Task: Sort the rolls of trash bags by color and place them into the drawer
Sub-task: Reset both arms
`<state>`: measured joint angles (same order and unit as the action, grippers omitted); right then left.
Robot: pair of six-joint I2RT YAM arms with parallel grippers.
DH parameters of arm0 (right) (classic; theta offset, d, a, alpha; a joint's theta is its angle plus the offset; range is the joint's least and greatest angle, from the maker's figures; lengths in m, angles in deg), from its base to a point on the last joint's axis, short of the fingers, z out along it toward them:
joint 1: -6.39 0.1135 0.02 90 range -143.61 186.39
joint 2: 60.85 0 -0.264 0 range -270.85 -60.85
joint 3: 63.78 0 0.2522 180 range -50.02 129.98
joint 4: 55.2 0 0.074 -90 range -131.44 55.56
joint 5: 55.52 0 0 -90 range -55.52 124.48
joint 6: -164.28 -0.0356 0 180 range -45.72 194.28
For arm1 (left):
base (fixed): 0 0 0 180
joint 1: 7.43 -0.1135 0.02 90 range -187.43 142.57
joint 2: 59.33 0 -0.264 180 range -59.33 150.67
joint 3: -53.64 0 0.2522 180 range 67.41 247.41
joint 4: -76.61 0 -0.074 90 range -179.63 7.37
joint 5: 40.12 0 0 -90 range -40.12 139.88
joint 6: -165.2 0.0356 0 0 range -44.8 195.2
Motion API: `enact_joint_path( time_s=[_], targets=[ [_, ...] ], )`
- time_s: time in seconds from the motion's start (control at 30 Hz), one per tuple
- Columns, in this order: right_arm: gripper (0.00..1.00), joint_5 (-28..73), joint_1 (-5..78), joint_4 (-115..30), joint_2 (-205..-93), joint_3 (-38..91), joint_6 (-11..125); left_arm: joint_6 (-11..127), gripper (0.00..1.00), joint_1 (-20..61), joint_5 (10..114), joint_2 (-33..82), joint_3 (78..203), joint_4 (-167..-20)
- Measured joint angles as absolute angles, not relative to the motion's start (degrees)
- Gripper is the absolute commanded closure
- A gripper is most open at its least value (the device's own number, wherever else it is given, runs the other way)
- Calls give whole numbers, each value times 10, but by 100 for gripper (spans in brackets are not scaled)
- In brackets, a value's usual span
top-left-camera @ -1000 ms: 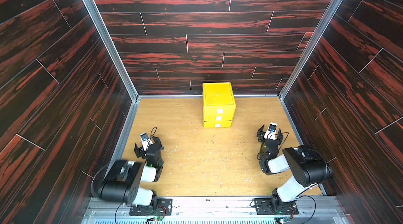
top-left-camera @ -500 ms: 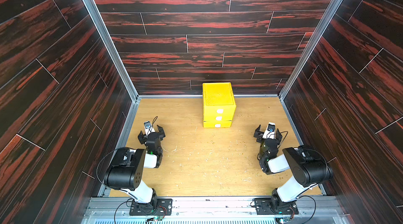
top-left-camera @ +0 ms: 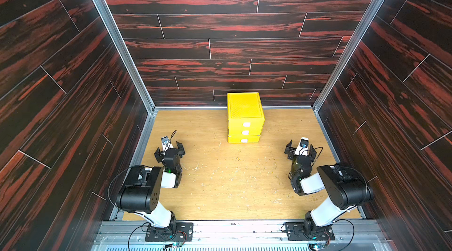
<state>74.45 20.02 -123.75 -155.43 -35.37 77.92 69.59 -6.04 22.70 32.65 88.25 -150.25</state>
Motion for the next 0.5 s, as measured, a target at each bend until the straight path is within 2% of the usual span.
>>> enact_joint_path(
  time_s=[0.5],
  targets=[
    [2,743,200,-1237,-1554,-354,779,695,0,-60,233,327,883,-1490]
  ],
)
